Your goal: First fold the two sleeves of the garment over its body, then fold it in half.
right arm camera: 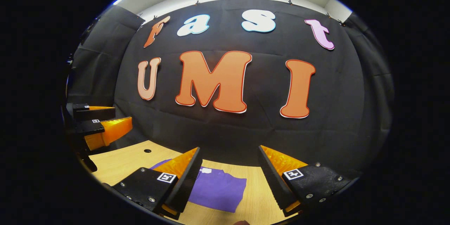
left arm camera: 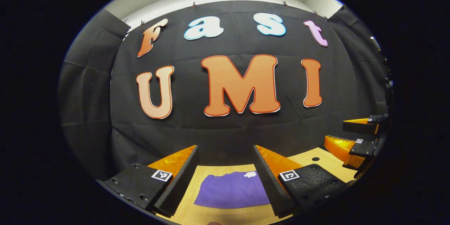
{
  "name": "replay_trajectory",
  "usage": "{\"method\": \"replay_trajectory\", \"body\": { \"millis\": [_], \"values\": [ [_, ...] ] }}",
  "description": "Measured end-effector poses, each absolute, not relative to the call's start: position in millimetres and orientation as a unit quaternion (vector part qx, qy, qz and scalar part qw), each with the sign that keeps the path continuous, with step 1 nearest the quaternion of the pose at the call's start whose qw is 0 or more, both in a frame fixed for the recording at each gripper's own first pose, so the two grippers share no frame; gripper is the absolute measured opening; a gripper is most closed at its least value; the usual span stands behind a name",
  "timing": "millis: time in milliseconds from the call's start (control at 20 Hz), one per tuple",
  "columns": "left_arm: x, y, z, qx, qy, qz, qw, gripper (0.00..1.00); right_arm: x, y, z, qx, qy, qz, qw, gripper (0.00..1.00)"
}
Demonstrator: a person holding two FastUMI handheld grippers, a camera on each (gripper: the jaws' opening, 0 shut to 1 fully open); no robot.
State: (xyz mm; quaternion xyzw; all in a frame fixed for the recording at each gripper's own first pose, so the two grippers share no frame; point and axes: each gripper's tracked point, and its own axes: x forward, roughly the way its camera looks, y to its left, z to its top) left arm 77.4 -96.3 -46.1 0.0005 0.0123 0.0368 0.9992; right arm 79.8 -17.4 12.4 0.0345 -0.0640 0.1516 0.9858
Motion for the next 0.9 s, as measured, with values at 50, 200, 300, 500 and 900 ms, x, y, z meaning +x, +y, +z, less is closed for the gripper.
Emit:
{"method": "replay_trajectory", "body": {
  "millis": [50,200,300,500,900],
  "values": [
    [75,-99,-44,-0.003,0.012,0.036,0.999,0.95,76,-20,15,0.036,-0.064,0.149,0.986,0.94],
    [66,-97,-41,-0.008,0.011,0.023,1.000,0.95,58,-23,22,0.038,-0.077,0.142,0.986,0.94],
    [58,-91,-39,0.000,0.017,0.019,1.000,0.96,50,-24,25,0.041,-0.074,0.124,0.989,0.94],
    [44,-78,-39,0.015,0.006,0.022,1.000,0.95,34,-22,30,0.048,-0.079,0.117,0.989,0.94],
    [18,-72,-31,0.008,-0.007,0.011,1.000,0.96,13,-27,36,0.030,-0.084,0.092,0.992,0.94]
  ]
}}
